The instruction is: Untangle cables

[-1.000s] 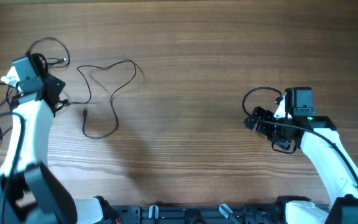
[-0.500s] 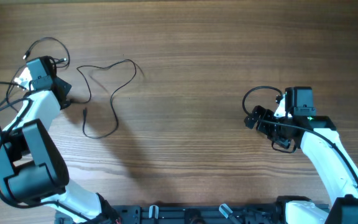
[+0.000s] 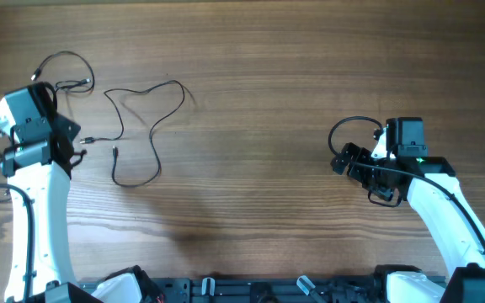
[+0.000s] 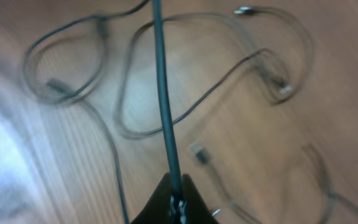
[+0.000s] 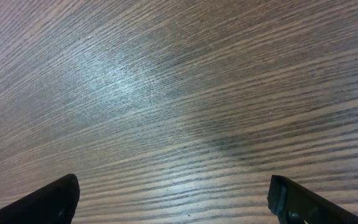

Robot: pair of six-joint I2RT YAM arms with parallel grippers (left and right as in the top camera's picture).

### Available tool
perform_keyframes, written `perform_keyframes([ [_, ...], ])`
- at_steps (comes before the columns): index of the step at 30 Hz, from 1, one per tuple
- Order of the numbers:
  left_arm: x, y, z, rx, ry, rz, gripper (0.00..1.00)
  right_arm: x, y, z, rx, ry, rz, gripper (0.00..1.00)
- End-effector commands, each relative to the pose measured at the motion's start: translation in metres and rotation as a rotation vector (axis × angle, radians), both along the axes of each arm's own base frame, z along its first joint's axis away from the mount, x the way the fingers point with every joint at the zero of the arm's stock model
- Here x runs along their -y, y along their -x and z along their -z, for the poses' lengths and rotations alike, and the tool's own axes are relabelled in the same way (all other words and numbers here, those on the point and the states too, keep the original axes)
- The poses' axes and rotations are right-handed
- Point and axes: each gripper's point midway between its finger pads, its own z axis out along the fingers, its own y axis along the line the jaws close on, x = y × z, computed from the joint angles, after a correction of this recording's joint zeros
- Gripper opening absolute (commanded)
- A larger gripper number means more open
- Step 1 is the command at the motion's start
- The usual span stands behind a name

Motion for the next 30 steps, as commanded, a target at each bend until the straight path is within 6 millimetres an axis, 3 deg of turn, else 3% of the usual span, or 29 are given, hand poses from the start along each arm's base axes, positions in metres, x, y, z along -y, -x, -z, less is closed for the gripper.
perform_keyframes([
  [1, -0.019, 0.058, 0.018, -0.035, 0.049, -0.391, 0.04, 0.0, 0.0, -0.001, 0.007, 0.01, -0.001, 1.0],
  [4, -0.028, 0.1, 0.04, -0.02, 0.129, -0.669, 0.04, 0.0, 0.0, -0.001, 0.012, 0.015, -0.02, 1.0],
  [9, -0.065, 0.138, 0.047, 0.029, 0.153, -0.873, 0.04, 0.001, 0.001, 0.0, 0.017, 0.029, -0.05, 1.0],
  [13, -0.094, 0.154, 0.056, 0.164, 0.284, -1.007, 0.04, 0.001, 0.0, -0.001, 0.022, 0.028, -0.047, 1.0],
  [17, -0.128, 0.152, 0.072, 0.253, 0.373, -0.954, 0.04, 0.001, 0.0, -0.001, 0.023, 0.028, -0.047, 1.0],
  [19, -0.14, 0.149, 0.09, 0.239, 0.398, -0.915, 0.04, 0.001, -0.002, -0.001, 0.032, 0.028, -0.046, 1.0],
  [25, -0.138, 0.118, 0.157, 0.211, 0.571, -0.823, 0.04, 0.001, -0.005, -0.002, 0.041, 0.028, -0.043, 1.0],
  [27, -0.136, 0.119, 0.166, 0.193, 0.588, -0.83, 0.05, 0.001, -0.005, -0.002, 0.038, 0.025, -0.038, 1.0],
  [29, -0.139, 0.122, 0.16, 0.206, 0.579, -0.838, 0.47, 0.001, -0.005, -0.002, 0.034, 0.019, -0.019, 1.0],
  [30, -0.14, 0.124, 0.156, 0.214, 0.574, -0.842, 0.58, 0.001, -0.005, -0.002, 0.035, 0.019, -0.019, 1.0],
])
